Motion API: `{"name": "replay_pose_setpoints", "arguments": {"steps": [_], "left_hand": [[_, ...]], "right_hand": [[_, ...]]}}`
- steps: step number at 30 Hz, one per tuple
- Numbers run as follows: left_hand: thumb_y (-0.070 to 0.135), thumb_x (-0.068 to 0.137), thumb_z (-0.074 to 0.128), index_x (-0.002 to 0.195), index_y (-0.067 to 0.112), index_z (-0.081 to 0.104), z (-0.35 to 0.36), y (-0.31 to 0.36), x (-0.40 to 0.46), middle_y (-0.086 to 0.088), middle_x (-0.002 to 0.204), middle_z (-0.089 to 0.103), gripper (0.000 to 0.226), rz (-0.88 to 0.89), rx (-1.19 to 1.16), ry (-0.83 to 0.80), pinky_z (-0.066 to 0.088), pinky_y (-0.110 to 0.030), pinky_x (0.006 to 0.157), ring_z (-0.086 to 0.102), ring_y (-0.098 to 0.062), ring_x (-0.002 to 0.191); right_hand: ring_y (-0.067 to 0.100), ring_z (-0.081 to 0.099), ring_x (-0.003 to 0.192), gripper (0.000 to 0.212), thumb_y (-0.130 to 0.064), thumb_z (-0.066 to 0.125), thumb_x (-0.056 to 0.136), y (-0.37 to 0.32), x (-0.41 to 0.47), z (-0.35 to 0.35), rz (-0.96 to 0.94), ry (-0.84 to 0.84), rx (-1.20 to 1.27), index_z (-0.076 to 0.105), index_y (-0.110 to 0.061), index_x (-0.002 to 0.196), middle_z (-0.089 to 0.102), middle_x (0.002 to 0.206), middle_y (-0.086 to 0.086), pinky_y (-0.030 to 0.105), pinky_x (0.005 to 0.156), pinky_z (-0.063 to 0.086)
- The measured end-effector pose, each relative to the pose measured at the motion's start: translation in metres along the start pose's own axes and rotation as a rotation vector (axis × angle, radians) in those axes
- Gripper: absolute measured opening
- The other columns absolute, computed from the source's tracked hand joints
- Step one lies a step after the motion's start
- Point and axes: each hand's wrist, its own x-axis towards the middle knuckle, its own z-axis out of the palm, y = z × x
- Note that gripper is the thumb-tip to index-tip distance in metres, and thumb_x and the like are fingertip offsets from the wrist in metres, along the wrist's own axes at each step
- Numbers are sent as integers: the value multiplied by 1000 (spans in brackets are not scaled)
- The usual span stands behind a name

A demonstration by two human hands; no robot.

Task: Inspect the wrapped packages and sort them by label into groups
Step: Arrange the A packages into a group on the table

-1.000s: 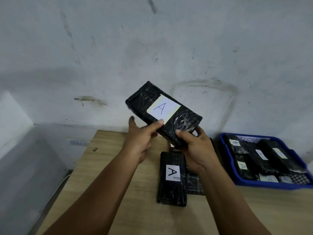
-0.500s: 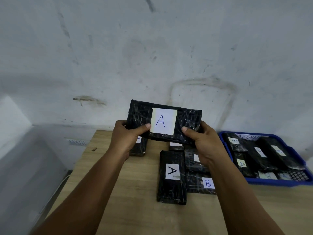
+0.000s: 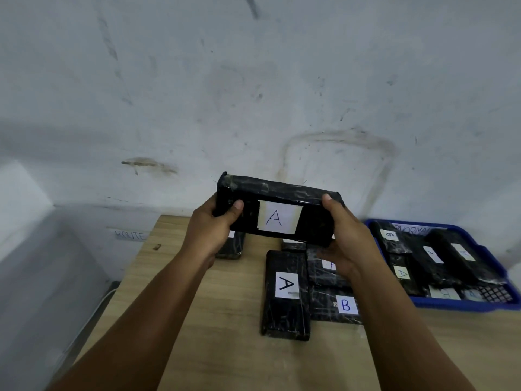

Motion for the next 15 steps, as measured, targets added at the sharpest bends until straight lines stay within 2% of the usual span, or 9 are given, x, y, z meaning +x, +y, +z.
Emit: {"name": "replay_pose_setpoints", "arguments": {"steps": [1,3,5,7,9,12,13,15], "left_hand": [[32,92,75,102,44,70,1,3,-2,24,93,74,16,7,31,-7,51,-22,84,68,13,87],[32,90,76,99,41,74,1,7,-3,20,93,76,12,8,77,-33,51,-23,82,69,8,89],[45,88,75,95,34,77,3,14,-4,15,92,77,13,-37,51,-51,51,-26,81,69,-1,93],[56,85,74,94,25,78,4,17,-6,11,89,76,32,-71,20,14,50,-26,74,68,-5,85],[49,82,80,95,18,77,8,13,-7,8,88,76,33,-53,22,104,51,-24,67,72,-8,81],[34,81,85,96,18,74,13,6,-10,6,86,77,25,-1,35,148,50,-21,66,72,-5,77],[33,80,86,98,18,73,15,6,-11,5,87,76,26,15,44,153,50,-22,67,72,-4,76],[31,80,86,104,19,70,17,9,-13,5,92,76,32,42,47,167,52,-24,70,72,-6,81]], "right_hand": [[24,75,101,27,-46,72,93,1,1,0,-23,36,36,75,-27,112,81,102,-2,50,90,62],[25,77,97,13,-31,69,97,4,2,0,-94,76,32,76,-23,105,81,93,-1,47,87,63],[26,77,99,11,-25,67,99,5,1,0,-172,79,3,76,-23,102,81,93,-1,43,86,63],[24,76,102,12,-27,67,98,6,0,0,-217,72,-52,77,-27,103,81,96,-3,44,92,61],[19,74,105,21,-33,70,96,8,-1,2,-243,49,-107,75,-36,115,80,104,-7,46,99,58],[10,69,113,68,-55,79,83,9,-3,7,-274,42,-206,54,-41,145,74,119,-14,44,106,54],[8,69,113,75,-58,82,80,11,-2,8,-289,50,-203,52,-38,146,73,119,-15,41,106,53],[5,68,110,77,-59,87,74,13,-4,11,-300,99,-201,54,-35,139,72,117,-15,38,105,54]]}}
